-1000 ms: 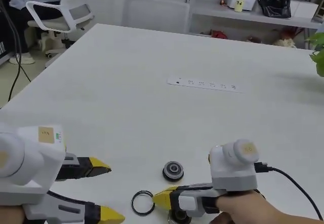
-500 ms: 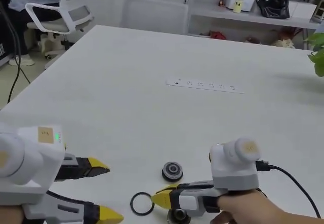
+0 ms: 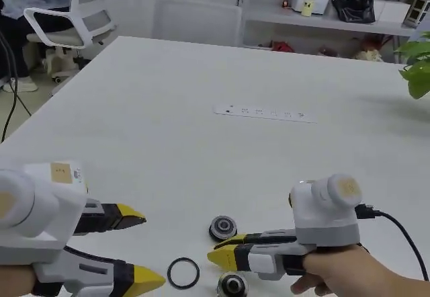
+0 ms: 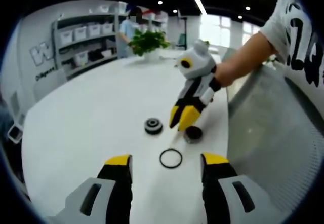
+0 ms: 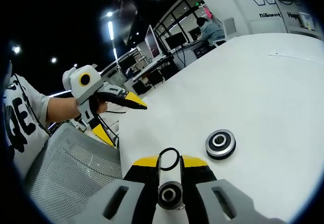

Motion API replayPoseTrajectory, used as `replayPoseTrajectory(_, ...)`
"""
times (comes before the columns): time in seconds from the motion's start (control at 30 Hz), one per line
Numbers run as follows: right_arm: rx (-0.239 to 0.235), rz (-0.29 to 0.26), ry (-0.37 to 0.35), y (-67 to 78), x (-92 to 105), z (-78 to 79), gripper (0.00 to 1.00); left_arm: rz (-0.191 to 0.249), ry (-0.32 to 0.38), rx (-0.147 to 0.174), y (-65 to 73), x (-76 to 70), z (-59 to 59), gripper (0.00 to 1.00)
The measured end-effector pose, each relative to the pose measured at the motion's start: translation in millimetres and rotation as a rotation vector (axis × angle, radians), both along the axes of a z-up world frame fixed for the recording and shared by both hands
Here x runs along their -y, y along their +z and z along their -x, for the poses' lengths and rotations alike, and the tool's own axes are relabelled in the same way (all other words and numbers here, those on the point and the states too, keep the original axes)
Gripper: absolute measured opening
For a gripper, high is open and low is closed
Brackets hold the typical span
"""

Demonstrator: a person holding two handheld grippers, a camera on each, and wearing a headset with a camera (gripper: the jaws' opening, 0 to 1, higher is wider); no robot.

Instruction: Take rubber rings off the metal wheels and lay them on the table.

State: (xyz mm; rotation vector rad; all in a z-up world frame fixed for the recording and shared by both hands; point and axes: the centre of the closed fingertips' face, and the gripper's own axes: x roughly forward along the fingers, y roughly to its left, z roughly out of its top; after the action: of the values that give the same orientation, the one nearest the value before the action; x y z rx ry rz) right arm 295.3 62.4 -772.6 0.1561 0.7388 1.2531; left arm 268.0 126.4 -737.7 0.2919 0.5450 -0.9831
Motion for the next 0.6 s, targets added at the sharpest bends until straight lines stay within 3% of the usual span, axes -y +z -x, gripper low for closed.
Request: replayPoseTrajectory(0.6,0.094,0.015,-0.034,14.2,23.6,-18.5,0.16,-0.002,-0.001,0.021,6.3,5.4,-22.3,0.55)
